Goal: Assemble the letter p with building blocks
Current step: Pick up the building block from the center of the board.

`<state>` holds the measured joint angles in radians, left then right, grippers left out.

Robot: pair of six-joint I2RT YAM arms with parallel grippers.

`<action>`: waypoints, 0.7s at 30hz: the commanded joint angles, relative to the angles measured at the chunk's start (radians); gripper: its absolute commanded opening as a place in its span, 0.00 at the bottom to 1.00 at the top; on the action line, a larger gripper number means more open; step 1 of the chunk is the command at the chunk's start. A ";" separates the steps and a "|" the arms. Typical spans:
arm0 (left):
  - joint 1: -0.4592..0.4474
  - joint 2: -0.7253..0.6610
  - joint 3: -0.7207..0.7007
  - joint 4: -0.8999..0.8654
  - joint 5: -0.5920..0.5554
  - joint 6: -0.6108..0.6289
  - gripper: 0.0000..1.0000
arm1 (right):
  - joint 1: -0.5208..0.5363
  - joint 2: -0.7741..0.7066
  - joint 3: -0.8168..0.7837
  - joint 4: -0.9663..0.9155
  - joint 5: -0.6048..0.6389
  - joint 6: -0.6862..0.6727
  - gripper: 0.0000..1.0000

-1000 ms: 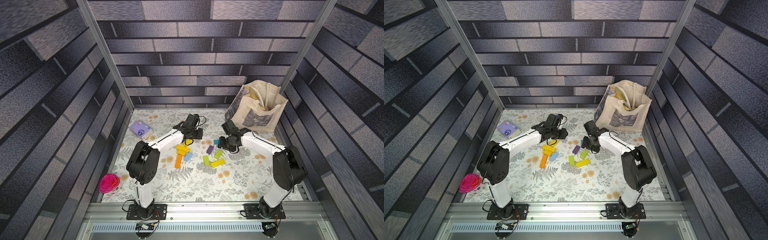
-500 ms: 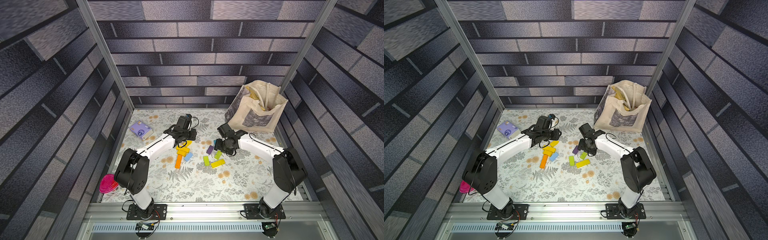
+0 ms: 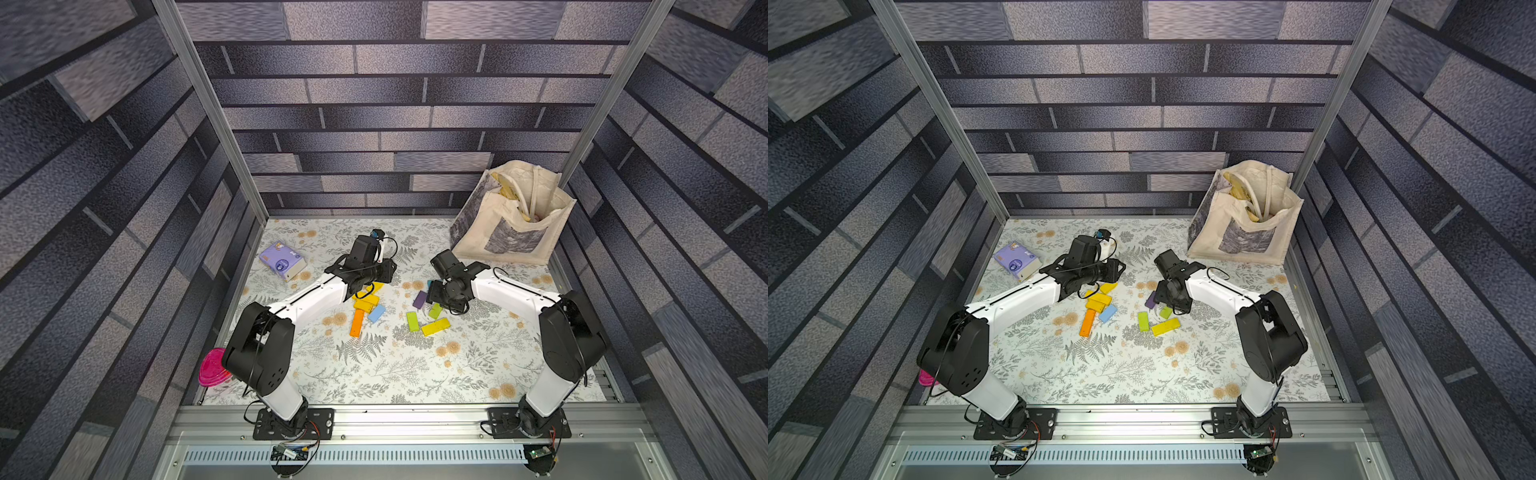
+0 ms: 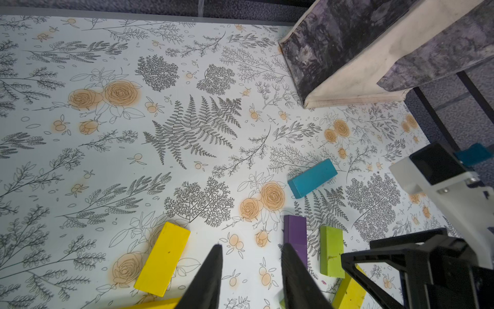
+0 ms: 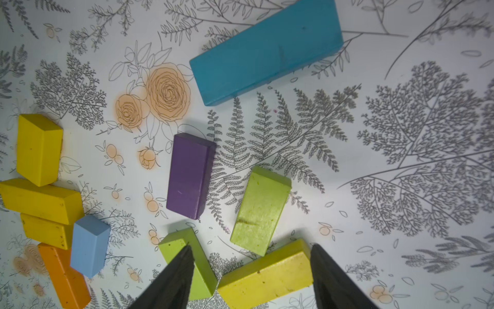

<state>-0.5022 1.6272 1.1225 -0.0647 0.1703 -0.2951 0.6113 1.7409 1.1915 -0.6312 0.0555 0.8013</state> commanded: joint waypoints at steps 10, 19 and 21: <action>-0.004 0.018 0.043 -0.006 0.052 0.012 0.52 | 0.008 0.106 -0.014 0.044 -0.001 0.000 0.71; 0.004 0.080 0.091 -0.006 0.205 -0.003 0.65 | 0.007 0.144 -0.002 0.052 -0.001 -0.023 0.69; 0.004 0.089 0.089 0.002 0.209 -0.025 0.68 | 0.007 0.148 0.002 0.046 0.001 -0.030 0.65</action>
<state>-0.5022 1.7020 1.1839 -0.0666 0.3157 -0.2955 0.6113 1.8545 1.1877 -0.5785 0.0517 0.7895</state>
